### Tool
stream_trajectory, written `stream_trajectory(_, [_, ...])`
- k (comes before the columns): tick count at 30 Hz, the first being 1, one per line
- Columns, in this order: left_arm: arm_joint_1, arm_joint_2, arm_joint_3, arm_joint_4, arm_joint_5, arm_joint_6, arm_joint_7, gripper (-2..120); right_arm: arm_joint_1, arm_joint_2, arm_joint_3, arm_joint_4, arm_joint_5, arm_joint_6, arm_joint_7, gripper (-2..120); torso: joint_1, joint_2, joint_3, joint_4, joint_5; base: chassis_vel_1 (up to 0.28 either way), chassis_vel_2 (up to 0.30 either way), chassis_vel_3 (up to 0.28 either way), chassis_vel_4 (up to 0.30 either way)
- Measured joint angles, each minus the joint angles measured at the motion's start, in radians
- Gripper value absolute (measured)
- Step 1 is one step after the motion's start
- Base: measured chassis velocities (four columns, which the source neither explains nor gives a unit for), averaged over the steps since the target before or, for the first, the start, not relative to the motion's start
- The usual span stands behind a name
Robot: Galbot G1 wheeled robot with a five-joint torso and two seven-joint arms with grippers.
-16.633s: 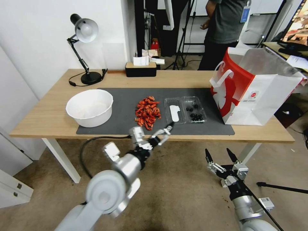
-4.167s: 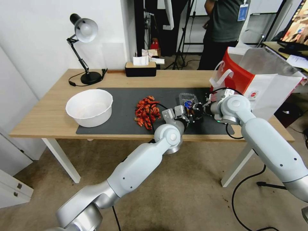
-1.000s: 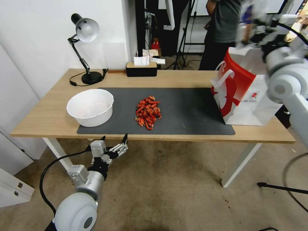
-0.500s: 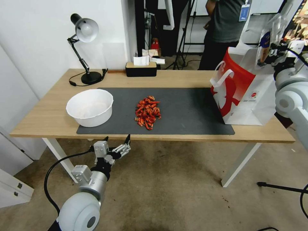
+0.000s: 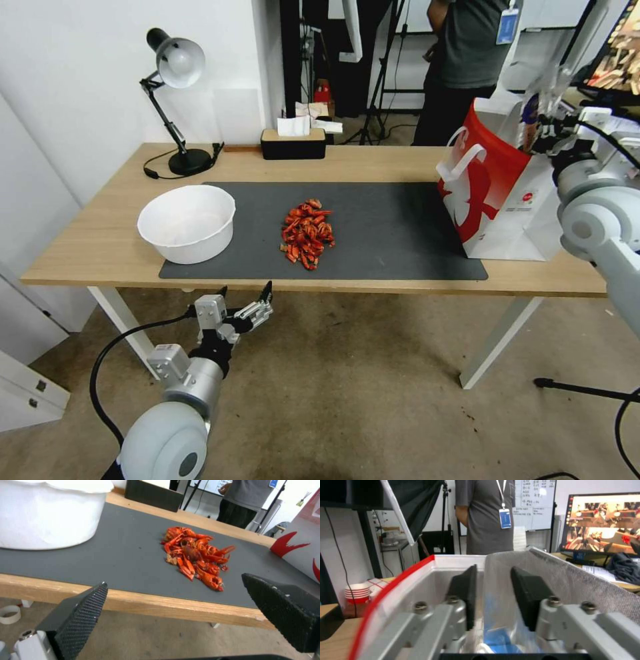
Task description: Close the disposable takeout box, then place it into the delivery bag.
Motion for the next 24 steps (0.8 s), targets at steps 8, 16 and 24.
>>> stream_trajectory(8, [-0.017,0.007,-0.002,0.007,-0.002,0.000,0.000,100,0.003,0.001,0.000,0.003,0.025,-0.003,-0.003,64,0.000,0.000,0.000,0.0000,-0.0001,0.000,0.000,0.000,0.000])
stream_trajectory(16, [-0.029,0.007,-0.004,0.012,0.000,0.003,0.000,100,0.006,-0.002,0.002,0.041,0.044,0.003,-0.023,93,0.000,0.000,0.000,0.0000,0.0000,0.000,0.000,0.000,0.000])
stream_trajectory(24, [-0.028,0.007,-0.012,0.017,0.009,0.000,0.004,100,-0.007,-0.019,0.020,0.115,0.068,0.041,-0.075,100,0.000,0.000,0.000,0.0001,-0.0002,0.000,0.000,0.000,0.000])
